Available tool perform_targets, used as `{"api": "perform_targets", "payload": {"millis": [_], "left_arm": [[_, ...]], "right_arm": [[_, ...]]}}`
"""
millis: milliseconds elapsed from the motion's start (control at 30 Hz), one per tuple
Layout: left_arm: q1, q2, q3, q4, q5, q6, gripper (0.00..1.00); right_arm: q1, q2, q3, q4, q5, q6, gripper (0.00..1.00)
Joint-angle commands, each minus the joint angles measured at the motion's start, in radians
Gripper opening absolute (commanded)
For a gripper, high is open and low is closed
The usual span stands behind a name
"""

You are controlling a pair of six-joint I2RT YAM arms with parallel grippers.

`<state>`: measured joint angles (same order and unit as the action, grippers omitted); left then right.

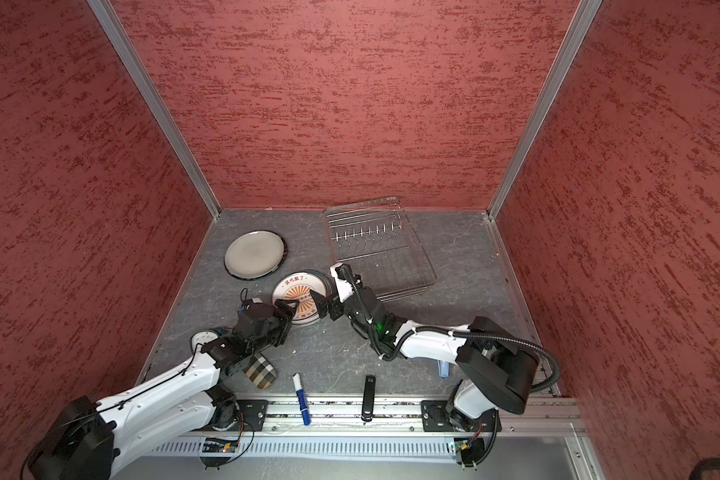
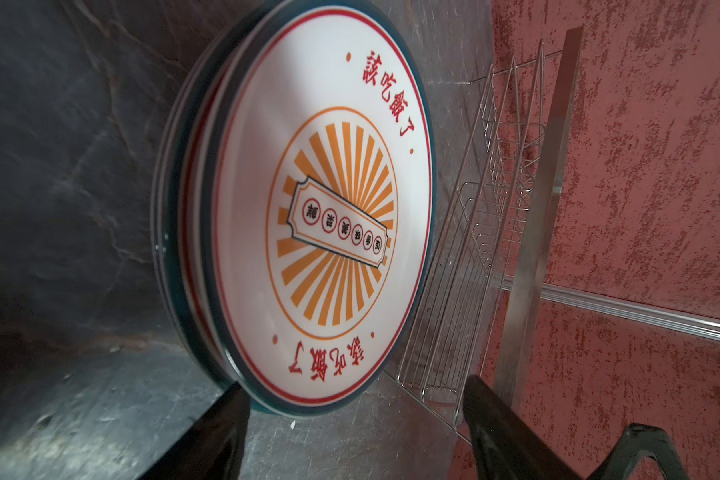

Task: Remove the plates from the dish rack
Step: 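Lower the sunburst plate onto the plate stack with the left gripper, then open the left gripper and lift it off the stack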

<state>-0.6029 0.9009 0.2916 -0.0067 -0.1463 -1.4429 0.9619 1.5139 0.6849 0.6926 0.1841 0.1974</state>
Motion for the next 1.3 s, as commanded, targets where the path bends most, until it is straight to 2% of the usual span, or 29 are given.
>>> {"api": "perform_targets", "payload": {"millis": [0,367,667,800,1200,1267], "left_arm": [[0.006,-0.012,0.007,-0.015,-0.006,0.013,0.81],[0.044,0.034,0.026,0.02,0.052,0.041,0.81],[0.045,0.043,0.013,0.045,0.046,0.039,0.81],[0.074,0.068,0.031,0.051,0.071,0.051,0.81],[0.08,0.04,0.004,0.056,0.067,0.041,0.81],[0.08,0.031,-0.001,0.055,0.057,0.047,0.86]], "right_arm": [[0.008,-0.026,-0.007,0.035,0.017,-0.01,0.99],[0.008,-0.037,-0.014,0.031,0.025,-0.02,0.99],[0.008,-0.018,-0.004,0.035,0.01,-0.01,0.99],[0.009,-0.02,-0.005,0.036,0.011,-0.008,0.99],[0.008,-0.006,-0.005,0.041,0.009,-0.008,0.99],[0.008,-0.007,-0.004,0.038,0.014,-0.009,0.99]]}}
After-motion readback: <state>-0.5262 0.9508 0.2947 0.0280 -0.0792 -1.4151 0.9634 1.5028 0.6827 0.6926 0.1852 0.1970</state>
